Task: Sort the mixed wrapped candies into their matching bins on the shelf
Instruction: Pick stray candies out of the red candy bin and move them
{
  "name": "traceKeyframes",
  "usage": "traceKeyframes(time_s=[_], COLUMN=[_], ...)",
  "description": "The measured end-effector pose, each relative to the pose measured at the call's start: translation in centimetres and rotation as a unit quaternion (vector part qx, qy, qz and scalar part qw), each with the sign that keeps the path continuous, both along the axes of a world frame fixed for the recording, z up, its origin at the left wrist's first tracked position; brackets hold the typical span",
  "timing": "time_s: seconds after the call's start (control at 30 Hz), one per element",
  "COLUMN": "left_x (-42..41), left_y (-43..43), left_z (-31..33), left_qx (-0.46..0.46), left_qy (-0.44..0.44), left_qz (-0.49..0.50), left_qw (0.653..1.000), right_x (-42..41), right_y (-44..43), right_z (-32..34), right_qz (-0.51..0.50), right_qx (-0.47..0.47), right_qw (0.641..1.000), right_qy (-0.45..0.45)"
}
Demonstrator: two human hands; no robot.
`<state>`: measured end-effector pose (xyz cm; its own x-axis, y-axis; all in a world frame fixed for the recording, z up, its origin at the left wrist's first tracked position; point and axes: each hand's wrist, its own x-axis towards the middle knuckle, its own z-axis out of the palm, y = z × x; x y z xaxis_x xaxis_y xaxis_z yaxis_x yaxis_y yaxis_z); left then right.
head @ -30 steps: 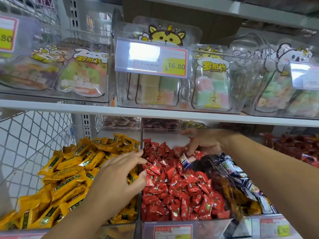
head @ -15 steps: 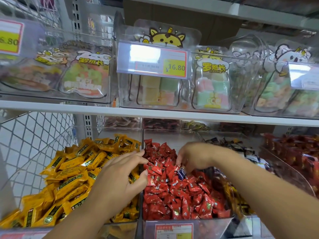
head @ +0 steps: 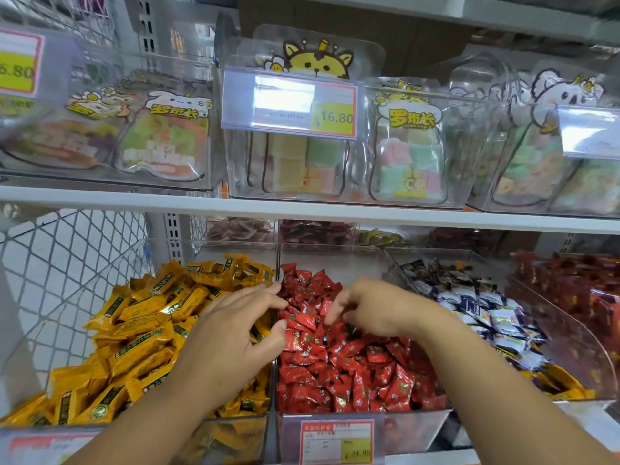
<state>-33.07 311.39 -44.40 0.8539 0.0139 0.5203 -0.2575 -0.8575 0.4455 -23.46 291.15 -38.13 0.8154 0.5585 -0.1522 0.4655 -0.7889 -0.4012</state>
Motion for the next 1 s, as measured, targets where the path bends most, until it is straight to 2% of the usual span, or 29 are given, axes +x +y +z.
traceKeyframes(time_s=[0.07, 0.13, 0.23, 0.4, 0.63, 0.8, 1.0], left_x=[0.0, 0.0, 0.1, 0.0, 0.0, 0.0, -0.1], left_y=[0.0, 0.1, 0.2, 0.0, 0.0, 0.0, -0.1], left_z=[0.0, 0.0, -0.1, -0.1, -0.1, -0.2, -0.1], left_qx=[0.000, 0.005, 0.008, 0.003, 0.005, 0.010, 0.014], left_qy=[-0.001, 0.004, 0.002, -0.001, -0.004, -0.007, -0.003], left_qz=[-0.001, 0.000, 0.002, 0.002, 0.000, 0.001, 0.005], left_qw=[1.000, 1.000, 1.000, 1.000, 1.000, 1.000, 1.000], right_x=[0.7, 1.2, 1.2, 1.3, 1.3, 1.0, 0.1], right_y=[-0.2, -0.6, 0.0, 1.5, 0.9, -0.9, -2.0], right_z=[-0.7, -1.1, -1.8, -4.1, -4.1, -3.5, -3.0], right_qz=[-0.044, -0.059, -0.034, -0.021, -0.025, -0.065, -0.023], right_qx=[-0.042, -0.041, -0.042, -0.100, -0.015, 0.117, 0.134], right_qw=[0.996, 0.994, 0.996, 0.994, 0.998, 0.991, 0.990], right_qy=[-0.060, -0.080, -0.074, -0.046, -0.064, -0.008, 0.043])
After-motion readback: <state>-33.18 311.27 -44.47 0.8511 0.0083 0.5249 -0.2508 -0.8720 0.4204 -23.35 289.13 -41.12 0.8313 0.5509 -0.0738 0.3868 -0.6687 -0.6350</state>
